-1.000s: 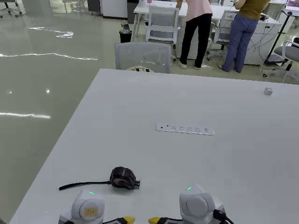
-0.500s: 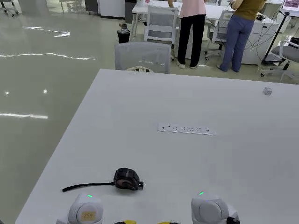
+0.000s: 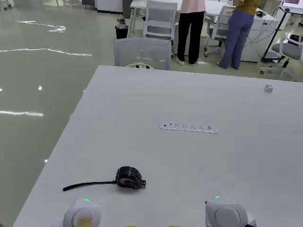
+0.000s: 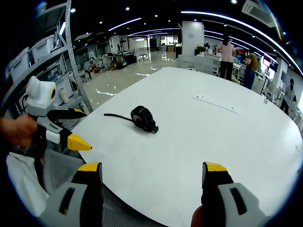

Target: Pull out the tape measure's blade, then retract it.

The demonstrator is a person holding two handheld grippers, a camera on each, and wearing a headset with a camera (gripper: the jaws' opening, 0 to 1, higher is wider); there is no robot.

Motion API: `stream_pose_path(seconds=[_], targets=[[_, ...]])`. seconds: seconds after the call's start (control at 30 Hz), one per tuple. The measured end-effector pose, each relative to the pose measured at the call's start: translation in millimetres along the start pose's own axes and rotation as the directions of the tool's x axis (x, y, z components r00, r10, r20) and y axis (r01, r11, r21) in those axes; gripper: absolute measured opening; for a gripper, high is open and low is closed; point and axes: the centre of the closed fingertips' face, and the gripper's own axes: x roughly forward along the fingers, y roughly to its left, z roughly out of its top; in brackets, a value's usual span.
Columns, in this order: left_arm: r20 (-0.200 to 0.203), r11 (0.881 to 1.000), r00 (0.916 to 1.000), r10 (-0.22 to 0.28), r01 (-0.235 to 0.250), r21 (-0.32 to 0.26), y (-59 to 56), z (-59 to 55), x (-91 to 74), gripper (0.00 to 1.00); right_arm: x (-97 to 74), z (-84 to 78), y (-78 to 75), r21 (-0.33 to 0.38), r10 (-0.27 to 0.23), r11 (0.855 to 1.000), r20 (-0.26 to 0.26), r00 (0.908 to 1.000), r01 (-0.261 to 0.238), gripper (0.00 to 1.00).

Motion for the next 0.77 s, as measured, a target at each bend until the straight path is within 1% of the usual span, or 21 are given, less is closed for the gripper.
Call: stream_pose_path(seconds=[0.1, 0.27, 0.3, 0.5, 0.7, 0.73, 0.77], targets=[[-0.009, 1.000, 1.0000, -0.005, 0.005, -0.003, -0.5, -2.7, -1.7, 1.00, -4.4, 0.1, -1.3, 0.007, -0.007, 1.000, 0.005, 1.0000, 0.007, 0.91], [-0.010, 1.000, 0.9999, -0.012, 0.012, 0.000, -1.8, -2.2, -5.5, 1.00, -10.7, -1.1, -4.5, 0.024, -0.027, 0.999, 0.010, 0.9996, 0.026, 0.93], [-0.017, 1.000, 0.9998, -0.007, 0.007, -0.005, -0.6, -3.0, -6.1, 1.00, -11.8, -1.2, -5.1, 0.025, -0.031, 0.999, 0.011, 0.9995, 0.030, 0.93], [-0.021, 1.000, 0.9998, -0.002, 0.002, -0.014, -0.5, 0.3, -10.9, 1.00, -19.7, -4.2, -9.0, 0.041, -0.047, 0.998, 0.013, 0.9988, 0.046, 0.94], [-0.035, 1.000, 0.9994, -0.001, 0.000, -0.031, 0.0, -2.3, -16.3, 1.00, -25.0, -6.3, -11.2, 0.047, -0.058, 0.997, 0.007, 0.9983, 0.058, 0.96], [-0.042, 1.000, 0.9991, 0.005, -0.006, -0.029, 1.4, -4.0, -17.5, 1.00, -26.1, -5.8, -11.0, 0.047, -0.057, 0.997, 0.008, 0.9984, 0.056, 0.95], [-0.041, 1.000, 0.9991, 0.005, -0.006, -0.027, 2.2, -4.4, -18.7, 1.00, -26.0, -5.7, -10.9, 0.051, -0.054, 0.997, 0.009, 0.9985, 0.053, 0.96]])
